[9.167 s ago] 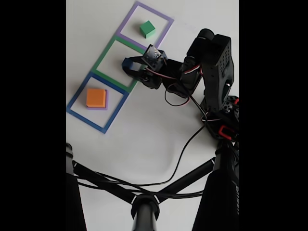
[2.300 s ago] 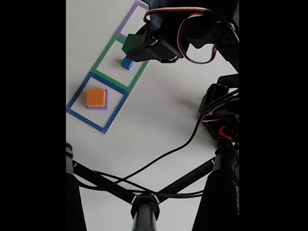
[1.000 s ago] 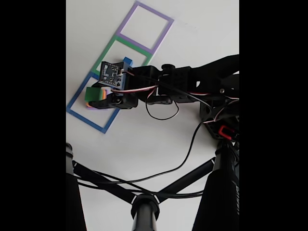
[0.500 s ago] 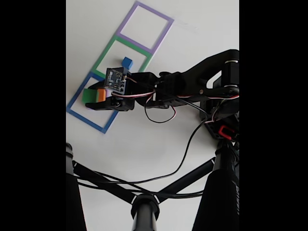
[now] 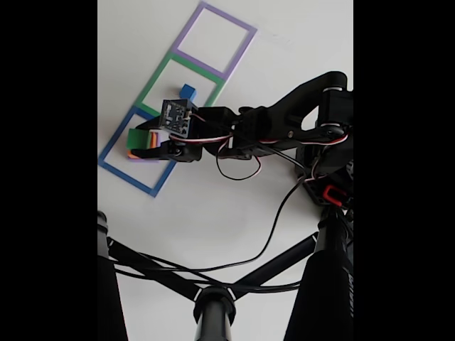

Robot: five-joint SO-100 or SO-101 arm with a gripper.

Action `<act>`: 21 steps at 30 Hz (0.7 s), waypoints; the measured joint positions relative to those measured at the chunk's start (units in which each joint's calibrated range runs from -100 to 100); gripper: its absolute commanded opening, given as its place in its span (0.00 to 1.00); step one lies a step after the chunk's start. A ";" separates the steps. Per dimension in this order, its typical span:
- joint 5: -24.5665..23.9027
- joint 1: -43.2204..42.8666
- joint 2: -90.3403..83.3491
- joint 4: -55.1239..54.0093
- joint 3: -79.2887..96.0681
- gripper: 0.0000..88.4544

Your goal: Tower of hanoi

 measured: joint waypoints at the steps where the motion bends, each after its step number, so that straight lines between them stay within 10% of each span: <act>1: 0.00 0.00 0.25 -0.32 0.00 0.08; 21: 0.00 0.00 4.22 -5.38 0.96 0.28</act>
